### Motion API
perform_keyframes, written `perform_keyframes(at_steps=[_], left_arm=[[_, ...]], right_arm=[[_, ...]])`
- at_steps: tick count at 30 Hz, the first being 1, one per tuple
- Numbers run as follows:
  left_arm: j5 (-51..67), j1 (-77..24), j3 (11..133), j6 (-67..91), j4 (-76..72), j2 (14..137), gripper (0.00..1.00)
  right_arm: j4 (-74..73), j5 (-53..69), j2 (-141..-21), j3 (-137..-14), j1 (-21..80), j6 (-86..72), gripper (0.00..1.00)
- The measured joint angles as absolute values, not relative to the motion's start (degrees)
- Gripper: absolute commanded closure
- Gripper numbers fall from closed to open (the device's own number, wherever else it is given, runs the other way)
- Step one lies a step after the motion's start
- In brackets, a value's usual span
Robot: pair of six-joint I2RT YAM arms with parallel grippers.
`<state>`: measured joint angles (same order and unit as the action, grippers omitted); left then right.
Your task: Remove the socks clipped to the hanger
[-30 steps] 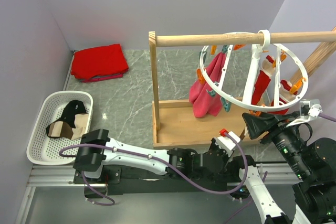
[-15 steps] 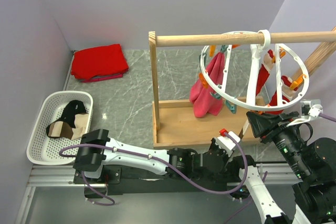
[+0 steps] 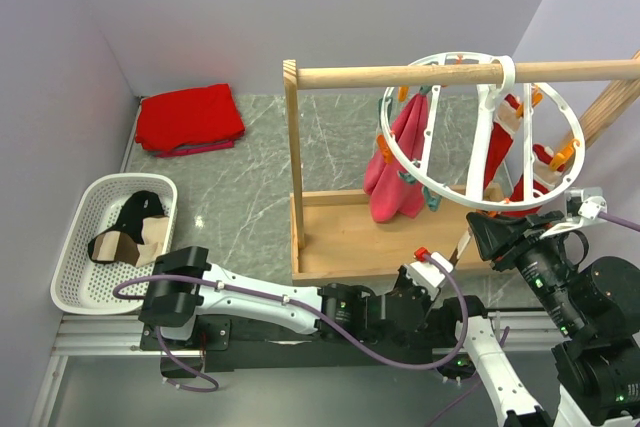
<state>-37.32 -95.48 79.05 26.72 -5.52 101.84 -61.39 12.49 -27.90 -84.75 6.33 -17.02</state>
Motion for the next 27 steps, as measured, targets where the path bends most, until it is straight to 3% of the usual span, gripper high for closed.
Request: perform_keyframes(at_steps=[1,2,3,5,9,13,20,27], left_arm=[[-37.32,-95.48,78.85,26.89,-5.23,101.84,0.99],[-37.34,-95.48,78.67,27.11,-5.1,101.84,0.99],[-37.32,-95.48,78.61,27.18,-4.95,101.84,0.99],[-37.32,-95.48,78.61,27.29,-4.86,101.84,0.99],[-37.3,-95.48,78.61,27.31,-4.84,101.84,0.99],[-37.21,-95.48,78.61,27.73,-4.84,101.84,0.99],[-36.84,-95.5,78.5,28.8,-4.78,101.84,0.99],[-36.53,-95.57,77.65,29.71,-3.92,101.84,0.99]], right_arm=[[-61.41,12.47,-27.83,-84.68,6.33,-16.99,0.96],[-61.36,12.47,-27.83,-84.68,6.33,-16.99,0.74],[-61.34,12.47,-27.83,-84.68,6.33,-16.99,0.66],[-61.39,12.47,-27.83,-84.68,6.33,-16.99,0.57],[-61.58,12.47,-27.83,-84.75,6.33,-17.04,0.53],[-61.8,12.4,-27.83,-84.75,6.33,-16.99,0.6],[-61.8,12.29,-27.83,-84.75,6.35,-16.84,1.0],[-61.71,12.32,-27.83,-84.75,6.35,-16.82,1.0]])
